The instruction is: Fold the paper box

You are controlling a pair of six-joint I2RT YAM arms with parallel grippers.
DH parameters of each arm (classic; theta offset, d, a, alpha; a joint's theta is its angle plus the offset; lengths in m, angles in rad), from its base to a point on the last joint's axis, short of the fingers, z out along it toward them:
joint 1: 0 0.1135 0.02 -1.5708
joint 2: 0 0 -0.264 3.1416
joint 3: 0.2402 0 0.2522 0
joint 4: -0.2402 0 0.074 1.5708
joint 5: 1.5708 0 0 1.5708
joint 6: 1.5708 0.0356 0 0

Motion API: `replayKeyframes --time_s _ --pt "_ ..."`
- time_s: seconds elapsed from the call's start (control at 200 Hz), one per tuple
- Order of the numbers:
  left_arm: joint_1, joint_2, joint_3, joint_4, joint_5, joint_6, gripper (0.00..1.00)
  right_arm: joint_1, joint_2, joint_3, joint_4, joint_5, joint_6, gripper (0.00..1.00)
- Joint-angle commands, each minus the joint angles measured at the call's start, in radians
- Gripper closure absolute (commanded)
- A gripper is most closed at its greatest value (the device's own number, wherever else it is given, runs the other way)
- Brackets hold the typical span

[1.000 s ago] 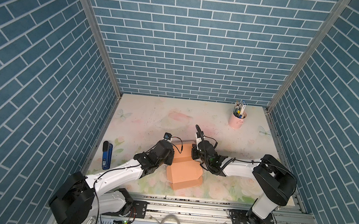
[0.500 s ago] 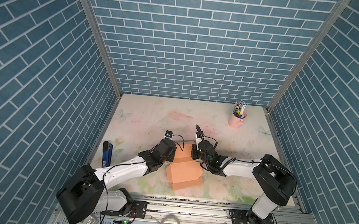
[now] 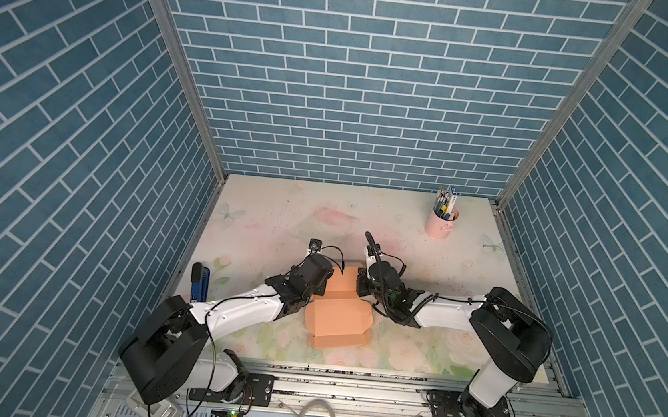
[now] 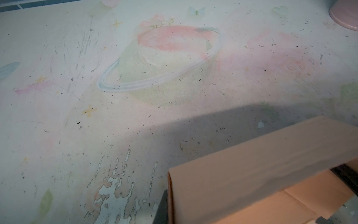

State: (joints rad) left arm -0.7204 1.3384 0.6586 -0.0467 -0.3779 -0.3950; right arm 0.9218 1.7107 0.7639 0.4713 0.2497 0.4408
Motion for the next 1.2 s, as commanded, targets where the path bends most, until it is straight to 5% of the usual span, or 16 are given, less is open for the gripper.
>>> replayKeyframes --time_s 0.0,0.465,0.65,0.995,1.195 --pt "-0.002 0.020 0.024 -0.010 -0.017 0.013 0.90 0.002 0.013 0.021 0.003 -0.013 0.010 1.00" --pt "-0.078 0.124 0.088 -0.070 -0.298 -0.054 1.00 0.021 0.030 0.034 0.030 -0.002 0.023 1.00" --pt "-0.089 0.158 0.103 -0.067 -0.301 -0.077 1.00 0.025 0.030 0.036 0.024 0.012 0.022 1.00" --pt "-0.066 -0.048 0.046 -0.080 -0.043 -0.038 0.48 0.021 0.026 0.029 0.015 0.019 0.036 1.00" --pt "-0.046 -0.182 -0.019 -0.089 0.096 -0.016 0.42 0.021 0.035 0.032 0.015 0.011 0.038 1.00"
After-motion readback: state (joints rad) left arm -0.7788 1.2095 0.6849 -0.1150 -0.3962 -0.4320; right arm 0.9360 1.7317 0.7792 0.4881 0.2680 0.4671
